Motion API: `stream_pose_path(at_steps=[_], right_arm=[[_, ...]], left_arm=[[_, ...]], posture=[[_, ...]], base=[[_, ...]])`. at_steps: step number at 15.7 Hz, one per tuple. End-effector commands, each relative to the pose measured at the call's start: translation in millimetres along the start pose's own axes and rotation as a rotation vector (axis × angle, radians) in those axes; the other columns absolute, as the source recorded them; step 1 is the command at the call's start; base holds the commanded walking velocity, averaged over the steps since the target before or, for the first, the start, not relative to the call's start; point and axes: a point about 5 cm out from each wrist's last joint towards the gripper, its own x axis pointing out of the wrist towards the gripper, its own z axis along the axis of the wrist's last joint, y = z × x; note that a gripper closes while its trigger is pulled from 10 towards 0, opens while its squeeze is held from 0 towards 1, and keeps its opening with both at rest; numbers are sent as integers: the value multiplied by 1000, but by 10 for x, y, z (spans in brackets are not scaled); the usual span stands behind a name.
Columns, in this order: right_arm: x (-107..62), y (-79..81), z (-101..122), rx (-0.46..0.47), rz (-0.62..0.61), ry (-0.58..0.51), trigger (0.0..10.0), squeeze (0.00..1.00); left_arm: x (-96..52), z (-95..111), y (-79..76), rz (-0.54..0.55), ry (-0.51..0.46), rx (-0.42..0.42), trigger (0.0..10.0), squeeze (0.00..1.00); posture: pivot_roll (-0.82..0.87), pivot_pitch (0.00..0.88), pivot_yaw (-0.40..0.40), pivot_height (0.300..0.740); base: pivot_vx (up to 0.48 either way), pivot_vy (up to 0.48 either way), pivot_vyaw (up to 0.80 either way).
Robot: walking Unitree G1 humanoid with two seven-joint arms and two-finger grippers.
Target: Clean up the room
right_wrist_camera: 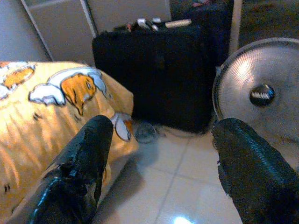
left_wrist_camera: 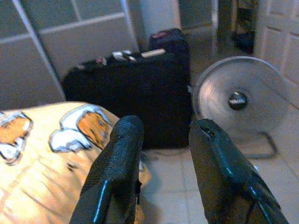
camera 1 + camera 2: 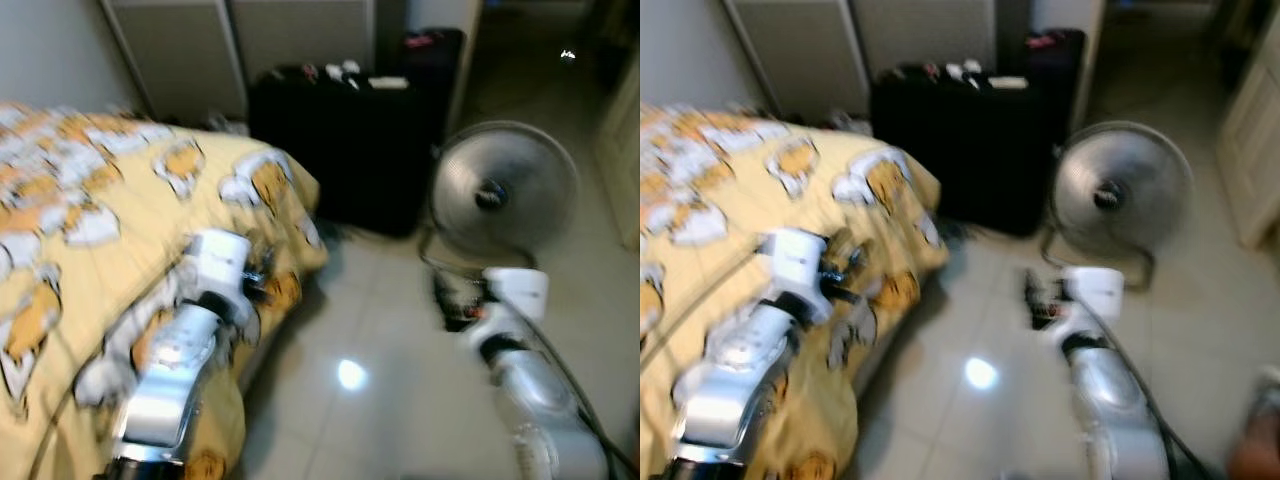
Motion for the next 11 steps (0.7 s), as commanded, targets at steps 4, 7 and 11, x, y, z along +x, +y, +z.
stream_pose_path(at_steps=[4, 7, 11], right_arm=[[21, 104, 28, 27, 41, -26, 10000, 0], [30, 118, -7, -3, 38, -22, 10000, 0], [32, 138, -47, -25, 37, -20, 10000, 0]], left_arm=[[-90, -75, 65, 5, 26, 17, 10000, 0], [-86, -60, 106, 19, 19, 18, 10000, 0], [-153, -90, 109, 25, 38, 41, 10000, 0]], posture=[[-30, 0, 92, 740], [-17, 0, 100, 740], [11, 0, 70, 740]], base=[[464, 0, -589], [461, 0, -260], [463, 0, 0]])
